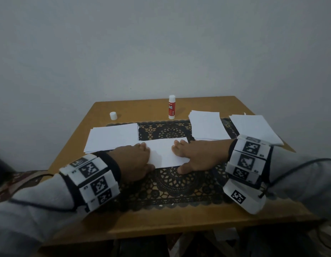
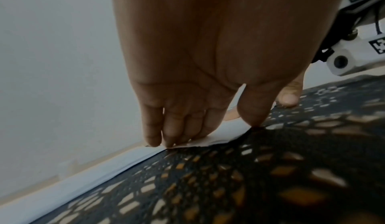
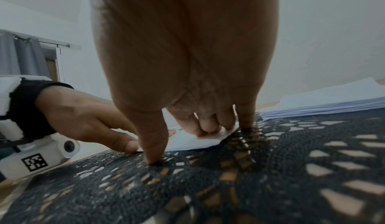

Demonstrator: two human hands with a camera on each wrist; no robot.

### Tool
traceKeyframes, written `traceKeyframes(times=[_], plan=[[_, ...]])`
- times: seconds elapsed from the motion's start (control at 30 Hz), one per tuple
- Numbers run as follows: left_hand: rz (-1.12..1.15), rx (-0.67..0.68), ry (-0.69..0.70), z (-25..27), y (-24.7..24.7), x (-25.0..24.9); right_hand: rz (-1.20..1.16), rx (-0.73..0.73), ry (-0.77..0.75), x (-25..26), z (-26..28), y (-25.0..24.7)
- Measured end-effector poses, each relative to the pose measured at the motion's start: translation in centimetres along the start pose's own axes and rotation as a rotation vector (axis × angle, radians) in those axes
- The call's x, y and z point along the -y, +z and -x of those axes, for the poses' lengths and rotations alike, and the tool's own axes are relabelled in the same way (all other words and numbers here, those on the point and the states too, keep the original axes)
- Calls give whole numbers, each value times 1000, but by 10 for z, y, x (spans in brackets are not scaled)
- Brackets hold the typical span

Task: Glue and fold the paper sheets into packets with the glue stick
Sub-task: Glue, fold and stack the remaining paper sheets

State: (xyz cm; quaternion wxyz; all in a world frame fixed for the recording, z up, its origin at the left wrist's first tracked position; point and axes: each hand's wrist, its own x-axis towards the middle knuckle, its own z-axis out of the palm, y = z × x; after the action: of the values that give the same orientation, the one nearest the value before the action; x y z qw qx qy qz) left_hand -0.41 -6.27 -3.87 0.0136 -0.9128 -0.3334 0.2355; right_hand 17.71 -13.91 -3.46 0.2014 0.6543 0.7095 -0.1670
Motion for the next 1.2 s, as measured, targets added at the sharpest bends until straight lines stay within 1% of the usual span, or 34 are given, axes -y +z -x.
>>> traceKeyframes(times=[0.13,0.23,0.3,0.43,0.5,0.67,0.7,0.8,0.83,0.93,1.03,1.1,1.2], plan=[[-3,-30,5,-3,-1,0,-34,37,-19,15,10,7],[-6,-31,28,-6,-4,7,18,88,-47,33,18,12],[-30,-62,38,-10,-5,10,-12,88,-33,33,14,5],[-56,-80,38,-12,-6,12,-57,26,56,21,-17,-11],[-47,-90,42,-12,-4,14,-68,18,76,20,-27,-14],[-45,-118,49,-16,2,16,-36,45,85,28,-15,7],[-41,-114,48,-17,2,15,-17,21,86,27,-12,12],[-44,-131,43,-19,0,13,43,-128,79,23,-8,15],[-42,-137,41,-19,-1,13,42,-151,74,23,-8,14],[-21,-134,43,-17,4,13,15,-132,53,25,-4,12],[6,-119,48,-15,7,11,43,-101,26,30,4,17],[17,-122,54,-14,5,12,47,-113,30,29,3,16],[27,-154,59,-14,1,11,16,-169,83,23,-10,7]])
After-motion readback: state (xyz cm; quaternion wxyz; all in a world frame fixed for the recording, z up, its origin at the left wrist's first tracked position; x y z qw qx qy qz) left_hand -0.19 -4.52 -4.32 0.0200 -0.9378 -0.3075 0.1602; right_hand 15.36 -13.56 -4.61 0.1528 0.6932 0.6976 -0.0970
